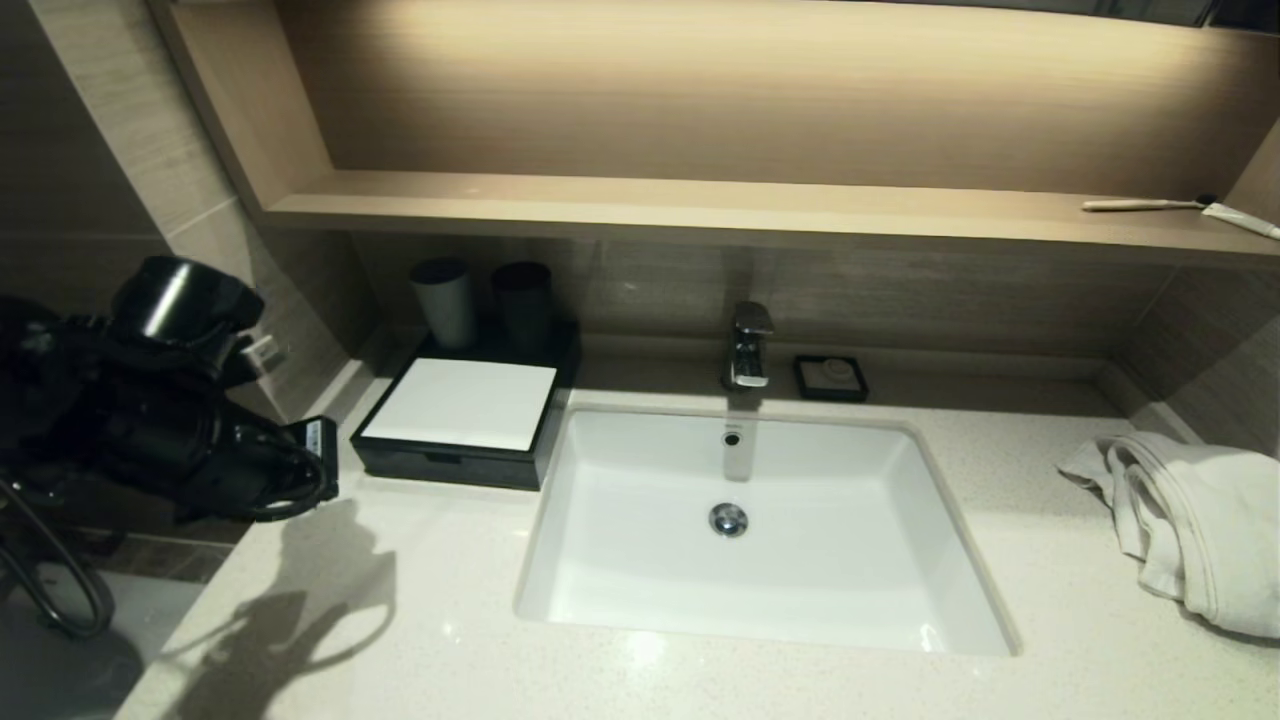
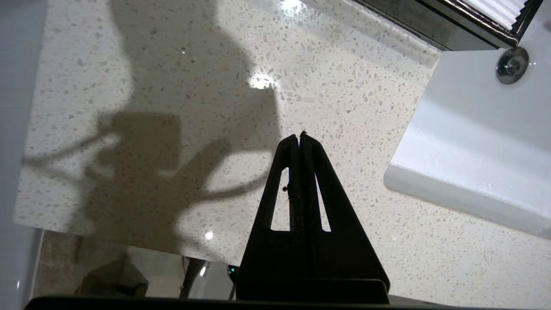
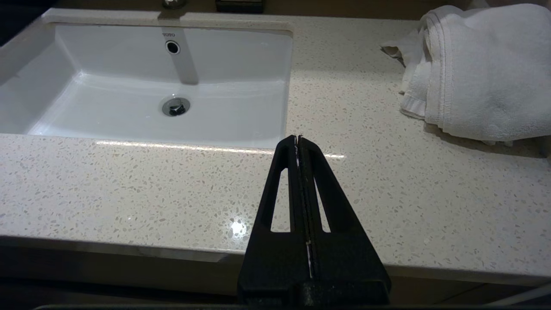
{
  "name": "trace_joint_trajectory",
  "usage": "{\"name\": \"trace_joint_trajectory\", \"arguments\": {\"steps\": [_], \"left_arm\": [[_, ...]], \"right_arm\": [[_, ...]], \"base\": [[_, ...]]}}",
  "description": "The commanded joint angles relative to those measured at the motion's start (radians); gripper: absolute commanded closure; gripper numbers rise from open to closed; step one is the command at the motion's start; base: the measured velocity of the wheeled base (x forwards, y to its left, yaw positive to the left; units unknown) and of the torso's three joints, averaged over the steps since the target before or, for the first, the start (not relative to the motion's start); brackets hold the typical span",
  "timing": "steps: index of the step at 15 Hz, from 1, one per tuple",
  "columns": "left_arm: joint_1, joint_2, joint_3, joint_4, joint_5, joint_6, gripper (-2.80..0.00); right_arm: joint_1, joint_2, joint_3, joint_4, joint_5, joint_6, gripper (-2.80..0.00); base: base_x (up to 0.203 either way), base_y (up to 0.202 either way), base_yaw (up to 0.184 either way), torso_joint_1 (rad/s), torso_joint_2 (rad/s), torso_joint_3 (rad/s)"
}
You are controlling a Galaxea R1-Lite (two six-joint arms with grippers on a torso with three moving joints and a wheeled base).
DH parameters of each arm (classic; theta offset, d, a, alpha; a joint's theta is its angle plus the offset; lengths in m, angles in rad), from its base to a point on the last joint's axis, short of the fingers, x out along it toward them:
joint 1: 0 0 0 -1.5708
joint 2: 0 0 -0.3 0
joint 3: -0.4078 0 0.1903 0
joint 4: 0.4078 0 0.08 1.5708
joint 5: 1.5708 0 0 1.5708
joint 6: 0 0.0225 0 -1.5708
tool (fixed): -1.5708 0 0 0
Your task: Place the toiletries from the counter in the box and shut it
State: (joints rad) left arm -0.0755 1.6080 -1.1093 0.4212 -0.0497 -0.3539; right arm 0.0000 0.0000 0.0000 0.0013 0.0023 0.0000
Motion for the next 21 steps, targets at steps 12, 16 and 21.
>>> {"name": "trace_joint_trajectory", "arguments": {"steps": [12, 16, 21], "left_arm": [[0.134, -0.383, 0.402, -0.511, 0.127, 0.208, 0.00], [0.134, -0.509, 0.492, -0.559, 0.125, 0.211, 0.00], [0.134, -0.658, 0.603, -0.594, 0.126, 0.235, 0.00]], "right_arm": [[0.000, 0.000, 0.000, 0.000, 0.001, 0.000, 0.00], [0.000, 0.000, 0.000, 0.000, 0.001, 0.000, 0.00], [0.000, 0.000, 0.000, 0.000, 0.001, 0.000, 0.00]], "base": [[0.000, 0.000, 0.000, 0.000, 0.00, 0.000], [0.000, 0.000, 0.000, 0.000, 0.00, 0.000], [0.000, 0.000, 0.000, 0.000, 0.00, 0.000]]}}
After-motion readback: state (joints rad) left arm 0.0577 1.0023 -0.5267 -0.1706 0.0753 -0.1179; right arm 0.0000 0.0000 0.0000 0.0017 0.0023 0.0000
